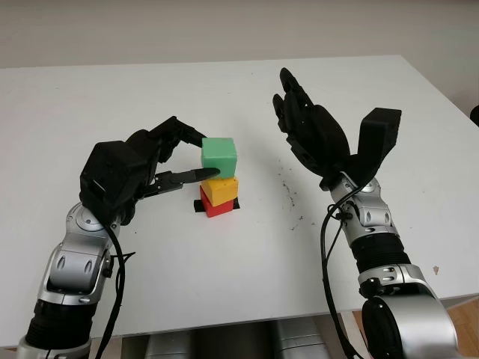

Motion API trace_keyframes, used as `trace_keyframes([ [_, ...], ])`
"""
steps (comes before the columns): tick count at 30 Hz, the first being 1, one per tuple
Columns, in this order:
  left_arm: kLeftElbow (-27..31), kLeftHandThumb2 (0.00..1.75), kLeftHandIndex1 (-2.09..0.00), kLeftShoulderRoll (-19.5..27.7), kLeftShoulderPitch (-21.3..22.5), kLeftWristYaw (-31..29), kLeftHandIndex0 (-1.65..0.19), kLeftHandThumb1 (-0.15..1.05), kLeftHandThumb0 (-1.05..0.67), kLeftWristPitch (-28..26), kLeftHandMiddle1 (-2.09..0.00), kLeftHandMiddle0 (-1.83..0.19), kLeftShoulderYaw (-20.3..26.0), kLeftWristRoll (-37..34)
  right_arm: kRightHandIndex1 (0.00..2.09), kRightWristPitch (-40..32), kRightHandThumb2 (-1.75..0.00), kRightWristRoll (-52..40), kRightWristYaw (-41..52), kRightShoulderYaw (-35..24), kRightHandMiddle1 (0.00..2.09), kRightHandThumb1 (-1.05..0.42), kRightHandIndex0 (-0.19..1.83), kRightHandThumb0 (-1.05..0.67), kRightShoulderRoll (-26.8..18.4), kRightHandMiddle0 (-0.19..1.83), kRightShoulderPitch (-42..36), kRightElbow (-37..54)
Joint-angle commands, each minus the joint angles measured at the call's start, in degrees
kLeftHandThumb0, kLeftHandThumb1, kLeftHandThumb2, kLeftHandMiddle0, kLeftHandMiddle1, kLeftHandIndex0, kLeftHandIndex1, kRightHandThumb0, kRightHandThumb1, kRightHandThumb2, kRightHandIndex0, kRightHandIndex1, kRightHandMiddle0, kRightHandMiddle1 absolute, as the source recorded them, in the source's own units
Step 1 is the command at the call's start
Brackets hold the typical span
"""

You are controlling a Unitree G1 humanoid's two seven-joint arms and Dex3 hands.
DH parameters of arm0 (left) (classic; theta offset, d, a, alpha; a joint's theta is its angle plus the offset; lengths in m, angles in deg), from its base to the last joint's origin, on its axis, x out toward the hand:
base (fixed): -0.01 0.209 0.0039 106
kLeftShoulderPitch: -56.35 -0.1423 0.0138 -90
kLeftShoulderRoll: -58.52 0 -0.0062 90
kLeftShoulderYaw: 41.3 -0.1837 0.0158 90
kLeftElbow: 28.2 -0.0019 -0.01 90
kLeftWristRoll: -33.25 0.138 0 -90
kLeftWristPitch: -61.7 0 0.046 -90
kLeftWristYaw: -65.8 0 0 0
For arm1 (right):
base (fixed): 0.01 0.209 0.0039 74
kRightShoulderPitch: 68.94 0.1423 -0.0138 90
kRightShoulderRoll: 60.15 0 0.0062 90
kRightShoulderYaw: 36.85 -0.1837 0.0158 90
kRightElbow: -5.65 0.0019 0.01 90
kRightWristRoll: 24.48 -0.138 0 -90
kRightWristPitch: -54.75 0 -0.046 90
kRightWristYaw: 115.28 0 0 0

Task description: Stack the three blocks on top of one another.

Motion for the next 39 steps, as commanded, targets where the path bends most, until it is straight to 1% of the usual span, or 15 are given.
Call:
trace_keyframes([
  [1,0.8,0.06,-1.69,0.5,0.7,-0.3,-0.38,0.97,-0.45,0.3,-0.05,-0.07,0.7,-0.3,0.0,0.4,-0.72,-0.1,-0.1,-0.2,0.0,-1.05,-0.19,-0.73,-0.1,-0.19,1.1,-0.2],
  [8,1.0,0.05,-1.68,0.3,0.8,-0.2,-0.38,0.97,-0.44,-0.5,-0.05,-0.06,1.0,-1.0,0.0,0.5,-0.71,0.0,-0.4,-0.1,0.0,-1.05,-0.19,-0.73,0.1,-0.19,0.9,0.0],
  [13,1.3,0.05,-1.66,0.8,0.5,-0.1,-0.4,0.96,-0.46,-0.6,-0.06,-0.08,0.3,0.1,0.0,0.2,-0.71,-0.3,-0.1,-0.1,0.0,-1.05,-0.19,-0.73,-0.1,-0.19,0.9,0.4],
  [20,1.5,0.05,-1.63,1.0,0.7,-0.5,-0.42,0.94,-0.5,-3.2,-0.05,-0.07,-0.5,0.5,0.0,-0.1,-0.71,0.0,-0.5,-0.1,0.0,-1.05,-0.19,-0.73,-0.3,-0.19,0.9,0.4],
  [22,1.5,0.05,-1.6,0.9,0.8,-0.5,-0.41,0.93,-0.5,-4.1,-0.05,-0.07,-0.4,0.3,0.0,0.1,-0.71,-0.1,-0.1,-0.1,0.0,-1.05,-0.19,-0.73,-0.4,-0.19,1.0,0.1],
  [27,1.9,0.05,-1.43,0.8,1.0,-0.6,-0.35,0.91,-0.5,-5.4,-0.05,-0.04,-0.3,-0.1,0.0,0.5,-0.71,0.2,0.0,0.0,0.0,-1.05,-0.19,-0.73,-0.5,-0.19,1.3,-0.3],
  [35,2.2,0.05,-1.37,0.9,0.9,-0.8,-0.34,0.91,-0.51,-6.3,-0.04,-0.01,-0.1,-0.5,0.0,0.8,-0.71,0.3,0.4,-0.1,0.0,-1.05,-0.19,-0.73,-0.5,-0.19,1.5,-0.7],
  [38,2.6,0.05,-1.16,0.8,0.8,-0.9,-0.21,0.89,-0.57,-6.5,-0.05,0.01,0.2,-0.9,0.0,0.9,-0.71,0.5,0.3,0.0,0.0,-1.05,-0.19,-0.72,-0.5,-0.19,1.5,-0.9],
  [39,2.5,0.05,-0.99,0.9,0.5,-1.2,-0.13,0.89,-0.61,-4.6,-0.05,0.02,0.4,-1.3,0.0,1.0,-0.71,0.5,0.3,-0.1,0.0,-1.05,-0.19,-0.72,-0.5,-0.19,1.5,-0.9],
])
